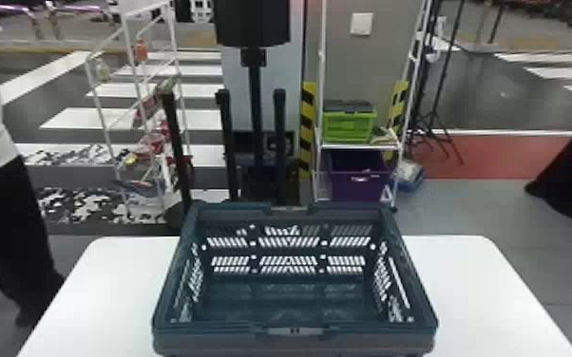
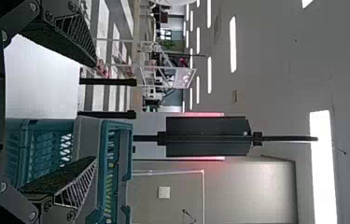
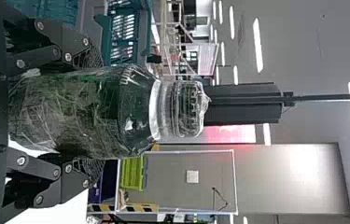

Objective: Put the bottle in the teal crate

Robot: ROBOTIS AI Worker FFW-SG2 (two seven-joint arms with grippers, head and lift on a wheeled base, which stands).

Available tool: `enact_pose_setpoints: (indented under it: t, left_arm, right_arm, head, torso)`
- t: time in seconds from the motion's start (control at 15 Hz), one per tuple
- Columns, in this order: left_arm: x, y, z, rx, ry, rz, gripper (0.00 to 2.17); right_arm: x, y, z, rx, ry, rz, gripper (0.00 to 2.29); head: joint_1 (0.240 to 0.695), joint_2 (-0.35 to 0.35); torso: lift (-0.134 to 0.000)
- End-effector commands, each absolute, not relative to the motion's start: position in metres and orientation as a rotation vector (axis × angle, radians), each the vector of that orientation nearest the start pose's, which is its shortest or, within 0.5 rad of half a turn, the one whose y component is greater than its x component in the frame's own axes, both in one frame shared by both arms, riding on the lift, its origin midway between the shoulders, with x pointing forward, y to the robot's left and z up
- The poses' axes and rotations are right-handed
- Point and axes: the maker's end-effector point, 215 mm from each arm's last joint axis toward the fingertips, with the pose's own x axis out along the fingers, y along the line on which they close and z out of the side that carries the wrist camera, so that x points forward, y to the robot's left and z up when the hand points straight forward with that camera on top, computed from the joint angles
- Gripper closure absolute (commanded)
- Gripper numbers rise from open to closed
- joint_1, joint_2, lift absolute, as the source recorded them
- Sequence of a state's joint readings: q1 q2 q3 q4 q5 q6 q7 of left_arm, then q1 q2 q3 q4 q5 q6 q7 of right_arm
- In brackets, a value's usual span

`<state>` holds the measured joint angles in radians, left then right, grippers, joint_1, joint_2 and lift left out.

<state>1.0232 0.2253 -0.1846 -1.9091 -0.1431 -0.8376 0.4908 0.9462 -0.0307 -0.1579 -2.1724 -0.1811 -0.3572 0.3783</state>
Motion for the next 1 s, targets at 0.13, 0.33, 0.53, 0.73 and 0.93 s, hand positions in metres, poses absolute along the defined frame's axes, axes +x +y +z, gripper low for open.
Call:
enact_pose_setpoints:
  t: [0.13, 0.33, 0.53, 0.73, 0.93]
  left_arm:
    - [0.220, 0.227, -0.339, 0.004, -0.148, 0.116, 0.19]
    - [0.217, 0.231, -0.341, 0.002, -0.147, 0.121, 0.19]
    - [0.212, 0.235, -0.341, -0.012, -0.156, 0.130, 0.19]
    - [0.212, 0.240, -0.340, -0.010, -0.163, 0.139, 0.19]
    - [0.209, 0.242, -0.336, -0.021, -0.179, 0.145, 0.19]
  right_arm:
    - [0.355, -0.228, -0.309, 0.046, 0.054, 0.277, 1.97]
    - [0.393, -0.216, -0.295, 0.067, 0.133, 0.315, 1.97]
    - [0.425, -0.203, -0.286, 0.078, 0.212, 0.351, 1.97]
    - [0.456, -0.188, -0.281, 0.078, 0.297, 0.402, 1.97]
    - [0.491, -0.162, -0.277, 0.042, 0.347, 0.476, 1.97]
  head:
    - [0.499, 0.000]
    - [0.499, 0.000]
    - [0.499, 0.000]
    - [0.499, 0.000]
    - [0.499, 0.000]
  torso:
    - [0.000]
    - [0.000]
    - [0.000]
    - [0.000]
    - [0.000]
